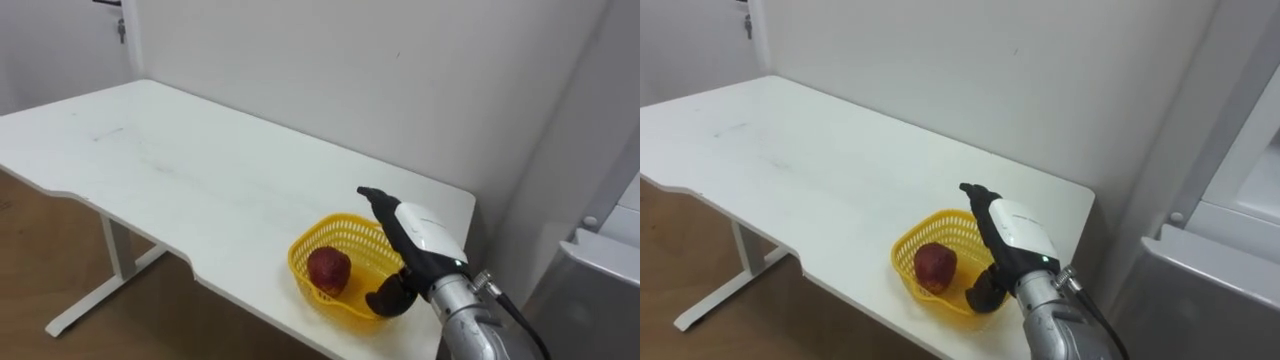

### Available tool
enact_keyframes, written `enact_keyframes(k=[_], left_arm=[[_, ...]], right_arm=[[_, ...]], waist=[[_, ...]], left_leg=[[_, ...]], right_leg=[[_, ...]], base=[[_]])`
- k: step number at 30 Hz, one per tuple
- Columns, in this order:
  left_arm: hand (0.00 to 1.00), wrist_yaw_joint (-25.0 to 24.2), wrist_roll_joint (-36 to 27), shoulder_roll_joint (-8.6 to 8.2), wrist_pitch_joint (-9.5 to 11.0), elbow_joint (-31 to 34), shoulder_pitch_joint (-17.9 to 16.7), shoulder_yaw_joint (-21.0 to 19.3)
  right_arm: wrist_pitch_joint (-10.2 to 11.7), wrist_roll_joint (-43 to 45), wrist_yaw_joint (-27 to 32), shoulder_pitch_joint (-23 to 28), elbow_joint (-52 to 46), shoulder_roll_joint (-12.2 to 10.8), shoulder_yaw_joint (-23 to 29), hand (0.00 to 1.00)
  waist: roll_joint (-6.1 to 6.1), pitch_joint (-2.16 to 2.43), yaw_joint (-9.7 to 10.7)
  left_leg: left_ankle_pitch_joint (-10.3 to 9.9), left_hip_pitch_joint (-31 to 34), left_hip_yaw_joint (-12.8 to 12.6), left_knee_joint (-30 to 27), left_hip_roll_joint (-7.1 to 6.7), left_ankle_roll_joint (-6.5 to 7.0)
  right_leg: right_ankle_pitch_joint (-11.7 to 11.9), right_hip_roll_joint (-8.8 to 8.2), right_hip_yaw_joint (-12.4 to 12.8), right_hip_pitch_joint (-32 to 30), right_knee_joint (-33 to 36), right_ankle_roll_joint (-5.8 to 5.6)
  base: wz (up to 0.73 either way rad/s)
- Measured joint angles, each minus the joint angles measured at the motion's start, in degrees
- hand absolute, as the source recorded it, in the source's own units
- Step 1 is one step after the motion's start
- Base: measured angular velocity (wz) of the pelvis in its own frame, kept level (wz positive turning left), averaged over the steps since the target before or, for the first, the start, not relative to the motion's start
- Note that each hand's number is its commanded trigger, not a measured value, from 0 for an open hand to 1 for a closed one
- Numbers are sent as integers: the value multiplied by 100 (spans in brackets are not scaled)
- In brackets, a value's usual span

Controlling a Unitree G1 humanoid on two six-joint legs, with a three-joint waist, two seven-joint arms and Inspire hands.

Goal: Retrieve from the upper fridge

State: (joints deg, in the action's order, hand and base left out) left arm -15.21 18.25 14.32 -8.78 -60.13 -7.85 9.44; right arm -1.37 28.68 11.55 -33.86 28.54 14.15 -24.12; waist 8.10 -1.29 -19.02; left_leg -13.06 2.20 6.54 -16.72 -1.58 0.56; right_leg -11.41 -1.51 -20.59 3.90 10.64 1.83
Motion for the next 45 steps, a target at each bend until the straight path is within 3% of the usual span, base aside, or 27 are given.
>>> enact_keyframes(k=[21, 26, 30, 34, 37, 40, 42, 45], left_arm=[[0, 148, 1, -20, 12, -150, -59, -13], [0, 319, -6, -96, 13, -158, -90, -8], [0, 322, 8, -150, 100, -150, -199, -17], [0, 353, 5, -155, 286, -159, -222, -24], [0, 386, -6, -161, 357, -174, -285, -40], [0, 380, -11, -159, 433, -179, -392, -52], [0, 374, -12, -215, 463, -276, -453, -151], [0, 341, -25, -251, 534, -318, -535, -146]], right_arm=[[23, -365, 164, 0, -8, -48, 75, 0], [82, -650, 388, 0, -583, -61, 380, 0], [379, -856, 801, 3, -1459, -47, 674, 0], [591, -910, 1067, 6, -2007, -49, 813, 0], [778, -1185, 1170, 82, -2347, -47, 876, 0], [837, -1244, 1305, 373, -2958, -32, 1058, 0], [958, -1137, 1392, 617, -3437, -32, 1250, 0], [1146, -1143, 1504, 873, -3977, -31, 1440, 0]], waist=[[-26, -11, 14], [-37, -4, 183], [-164, 29, 333], [-278, 29, 477], [-346, 65, 546], [-376, 81, 703], [-415, 121, 906], [-531, 125, 1014]], left_leg=[[3, -73, -6, 45, 1, 10], [2, -45, -10, 44, 0, 12], [3, -99, -37, 1, -1, 14], [3, -175, -97, 29, 12, 15], [1, -300, -276, 133, 76, 15], [-1, -366, -346, 149, 89, 13], [-2, -395, -363, 142, 89, 13], [-2, -495, -497, 226, 108, 16]], right_leg=[[1, -14, 2, 9, 94, -5], [2, -14, 7, -10, 86, -5], [2, -24, 45, 41, 89, -5], [1, -28, 134, 78, 93, -6], [2, -8, 263, 96, 112, -6], [6, 15, 335, 118, 117, 1], [7, 38, 359, 132, 113, 0], [28, 54, 505, 137, 113, 2]], base=[[0], [1], [-3], [-11], [-27], [-13], [-5], [-23]])
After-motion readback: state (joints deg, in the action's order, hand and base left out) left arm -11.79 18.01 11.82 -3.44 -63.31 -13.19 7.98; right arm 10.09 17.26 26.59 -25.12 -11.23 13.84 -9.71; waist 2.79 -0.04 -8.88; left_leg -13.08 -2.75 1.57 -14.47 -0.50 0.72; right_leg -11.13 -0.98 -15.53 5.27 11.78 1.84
